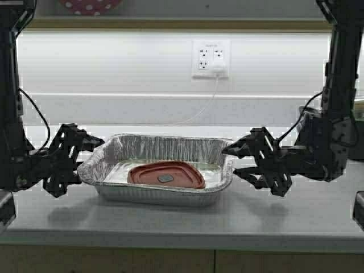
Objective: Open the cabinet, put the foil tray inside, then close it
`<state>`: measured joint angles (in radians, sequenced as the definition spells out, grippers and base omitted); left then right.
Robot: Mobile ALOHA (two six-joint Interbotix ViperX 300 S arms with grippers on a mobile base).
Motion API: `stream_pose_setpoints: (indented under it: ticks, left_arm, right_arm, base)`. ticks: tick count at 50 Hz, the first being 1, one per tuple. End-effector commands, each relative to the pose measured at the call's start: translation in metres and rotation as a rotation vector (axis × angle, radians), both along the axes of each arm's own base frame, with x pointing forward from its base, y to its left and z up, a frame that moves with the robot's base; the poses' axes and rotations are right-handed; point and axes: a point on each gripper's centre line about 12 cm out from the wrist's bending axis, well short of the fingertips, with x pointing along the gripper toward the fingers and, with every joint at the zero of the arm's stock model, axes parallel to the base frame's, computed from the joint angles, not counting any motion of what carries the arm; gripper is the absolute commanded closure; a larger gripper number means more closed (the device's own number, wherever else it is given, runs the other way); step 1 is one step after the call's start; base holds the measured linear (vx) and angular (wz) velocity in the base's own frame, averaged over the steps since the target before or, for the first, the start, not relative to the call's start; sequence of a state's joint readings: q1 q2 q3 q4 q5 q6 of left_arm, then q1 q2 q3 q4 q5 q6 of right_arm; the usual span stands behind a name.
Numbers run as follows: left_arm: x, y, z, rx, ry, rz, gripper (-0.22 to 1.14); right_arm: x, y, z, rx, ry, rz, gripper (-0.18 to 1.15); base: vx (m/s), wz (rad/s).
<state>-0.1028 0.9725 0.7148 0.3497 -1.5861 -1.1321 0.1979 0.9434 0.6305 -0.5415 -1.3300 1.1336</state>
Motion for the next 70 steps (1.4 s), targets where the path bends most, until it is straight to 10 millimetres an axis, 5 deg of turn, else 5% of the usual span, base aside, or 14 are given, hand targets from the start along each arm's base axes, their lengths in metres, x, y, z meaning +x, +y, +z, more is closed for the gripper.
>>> stream_pose_setpoints:
  ticks: [1,7,11,16,30,57,70]
  left_arm:
    - [0.004,-0.003,0.006,-0.006,-0.020,-0.020,0.35]
    - [-0.001,-0.002,0.007,-0.002,-0.008,-0.020,0.82]
    - [-0.003,-0.001,0.008,0.001,-0.004,-0.016,0.99]
    - [-0.006,-0.002,0.009,0.001,0.003,-0.022,0.91]
    - [-0.031,-0.004,0.042,0.001,0.014,-0.062,0.89]
    - [-0.108,-0.002,0.133,0.105,-0.081,-0.130,0.89]
    - [-0.133,-0.002,0.158,0.111,-0.110,-0.150,0.89]
  right_arm:
    - [0.005,0.002,0.009,0.022,-0.021,0.006,0.52]
    - [0.004,0.002,0.013,0.047,-0.045,0.005,0.99]
    - [0.003,0.002,0.018,0.075,-0.059,0.002,0.98]
    - [0.001,0.002,0.028,0.096,-0.081,0.003,0.86]
    - [-0.019,0.001,0.073,0.117,-0.097,0.026,0.89]
    - [-0.084,-0.011,0.133,0.120,-0.078,0.032,0.89]
    - [-0.103,-0.014,0.161,0.150,-0.080,0.038,0.89]
  base:
    - [0.00,0.00]
    - [0.00,0.00]
    - [0.00,0.00]
    - [0.00,0.00]
    - [0.00,0.00]
    - [0.00,0.00]
    - [-0.01,0.00]
